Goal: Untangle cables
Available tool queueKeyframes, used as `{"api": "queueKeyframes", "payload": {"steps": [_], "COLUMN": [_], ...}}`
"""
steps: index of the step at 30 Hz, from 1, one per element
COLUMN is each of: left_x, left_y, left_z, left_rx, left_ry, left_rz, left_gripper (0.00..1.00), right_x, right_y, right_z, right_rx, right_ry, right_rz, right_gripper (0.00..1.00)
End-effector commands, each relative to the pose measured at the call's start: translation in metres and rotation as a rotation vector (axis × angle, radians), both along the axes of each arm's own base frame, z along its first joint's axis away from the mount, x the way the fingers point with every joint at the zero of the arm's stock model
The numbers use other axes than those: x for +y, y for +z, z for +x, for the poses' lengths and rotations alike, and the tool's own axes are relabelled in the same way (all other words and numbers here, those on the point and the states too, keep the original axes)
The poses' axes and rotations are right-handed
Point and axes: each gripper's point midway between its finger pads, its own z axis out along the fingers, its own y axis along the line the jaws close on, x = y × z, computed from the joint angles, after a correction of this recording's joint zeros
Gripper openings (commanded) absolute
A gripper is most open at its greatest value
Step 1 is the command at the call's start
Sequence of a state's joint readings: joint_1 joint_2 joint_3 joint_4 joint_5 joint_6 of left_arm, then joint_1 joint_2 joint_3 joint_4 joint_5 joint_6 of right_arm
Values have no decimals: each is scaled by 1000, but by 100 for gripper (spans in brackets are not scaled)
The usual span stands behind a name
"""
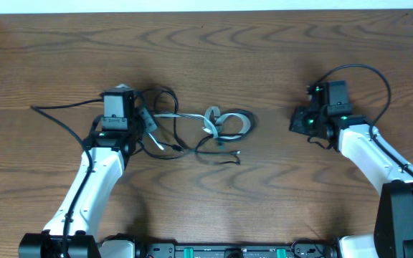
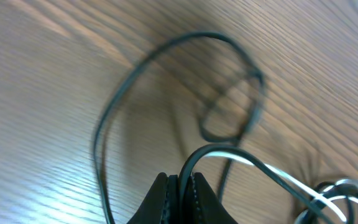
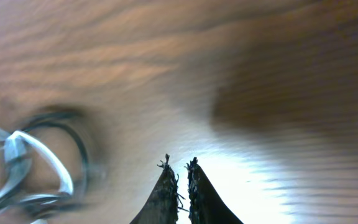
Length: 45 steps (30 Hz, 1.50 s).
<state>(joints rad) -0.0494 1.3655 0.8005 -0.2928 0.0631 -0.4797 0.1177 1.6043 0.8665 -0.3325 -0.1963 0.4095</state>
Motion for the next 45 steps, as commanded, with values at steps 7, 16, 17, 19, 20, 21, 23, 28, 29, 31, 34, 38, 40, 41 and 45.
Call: {"api": "queueKeyframes", "payload": {"steps": [7,16,17,19,20,21,23,28,29,31,34,38,40,41,45], "left_x": [17,17,17,17,17,17,17,17,17,17,17,17,17,17,17], "left_y": [5,4,4,4,4,4,4,4,4,4,4,4,4,4,3], "left_z": [4,4,4,4,4,4,4,4,4,3,3,3,3,3,2], "left_rx": [-20,-20,-20,-19,-19,-19,-18,-18,-18,-15,-14,-17,-17,-15,-11], "left_ry": [65,65,65,66,65,66,65,65,65,66,65,66,66,66,66], "left_rz": [49,49,49,49,49,49,49,49,49,49,49,50,50,49,50], "left_gripper": [8,8,8,8,8,8,8,7,8,8,8,8,8,8,8], "right_x": [-13,-12,-12,-12,-12,-12,-12,-12,-12,-12,-12,-12,-12,-12,-12], "right_y": [5,8,8,8,8,8,8,9,9,9,9,10,10,10,11], "right_z": [8,12,12,12,12,12,13,14,14,14,14,16,16,16,17], "right_rx": [-36,-57,-56,-56,-57,-58,-60,-68,-67,-67,-64,-74,-75,-74,-74], "right_ry": [-53,-53,-53,-53,-53,-53,-53,-53,-53,-53,-53,-53,-53,-54,-71], "right_rz": [-35,-33,-33,-33,-33,-32,-32,-31,-31,-31,-32,-31,-30,-29,-19], "right_gripper": [9,10,10,11,11,11,12,14,14,15,16,17,17,17,22]}}
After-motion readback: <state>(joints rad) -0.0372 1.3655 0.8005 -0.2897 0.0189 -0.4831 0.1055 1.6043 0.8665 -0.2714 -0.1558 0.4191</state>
